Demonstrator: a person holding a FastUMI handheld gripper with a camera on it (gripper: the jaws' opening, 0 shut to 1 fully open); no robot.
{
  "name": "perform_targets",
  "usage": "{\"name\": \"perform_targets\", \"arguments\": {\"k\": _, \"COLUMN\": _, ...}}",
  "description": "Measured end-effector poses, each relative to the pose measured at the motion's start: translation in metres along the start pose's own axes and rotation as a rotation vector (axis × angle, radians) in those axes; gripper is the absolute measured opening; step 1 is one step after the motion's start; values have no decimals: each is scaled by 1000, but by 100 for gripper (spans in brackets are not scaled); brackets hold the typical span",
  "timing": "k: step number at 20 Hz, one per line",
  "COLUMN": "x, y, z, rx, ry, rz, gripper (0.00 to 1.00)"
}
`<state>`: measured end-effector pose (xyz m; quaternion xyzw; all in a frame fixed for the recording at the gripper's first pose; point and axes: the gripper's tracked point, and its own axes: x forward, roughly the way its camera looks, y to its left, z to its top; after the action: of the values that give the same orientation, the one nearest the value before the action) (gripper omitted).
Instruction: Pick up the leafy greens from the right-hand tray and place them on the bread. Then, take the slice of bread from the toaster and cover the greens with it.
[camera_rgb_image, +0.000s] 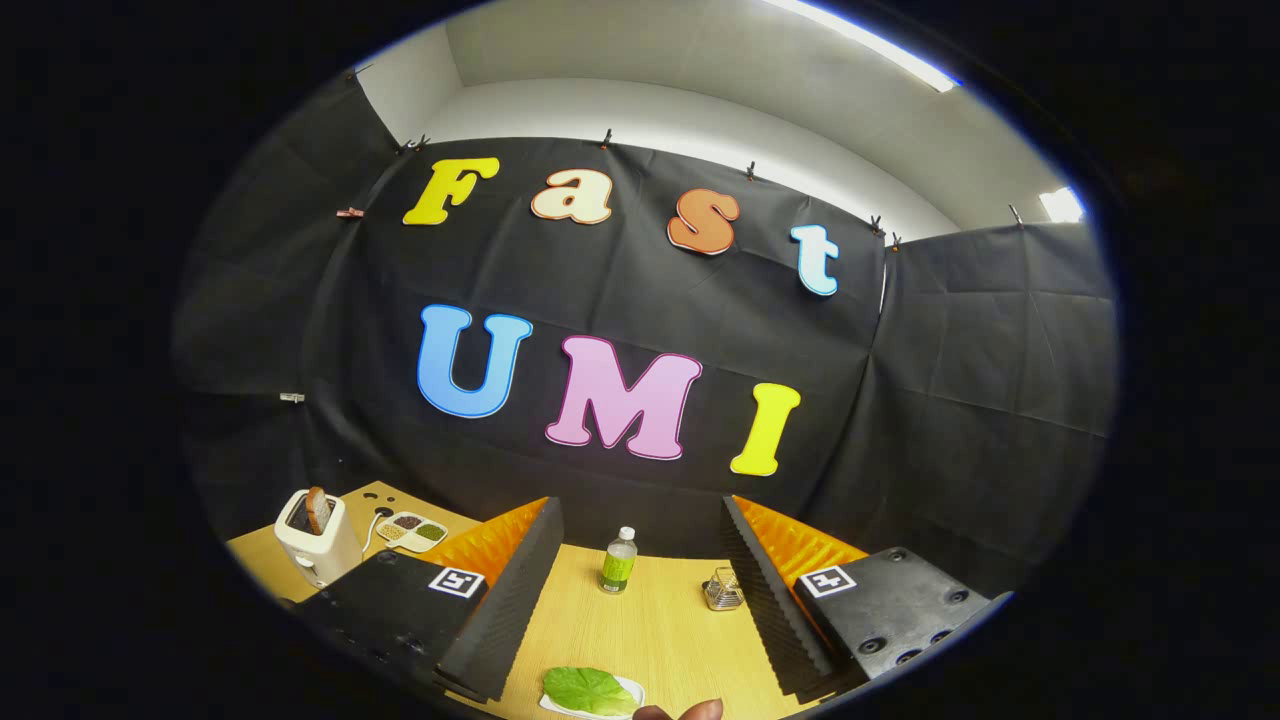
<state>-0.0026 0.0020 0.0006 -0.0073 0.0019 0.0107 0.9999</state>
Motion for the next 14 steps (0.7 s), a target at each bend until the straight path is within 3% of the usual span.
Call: {"name": "perform_targets", "arguments": {"k": 14, "x": 0, "y": 3, "z": -17, "rx": -24, "ry": 72, "rz": 59, "gripper": 98}}
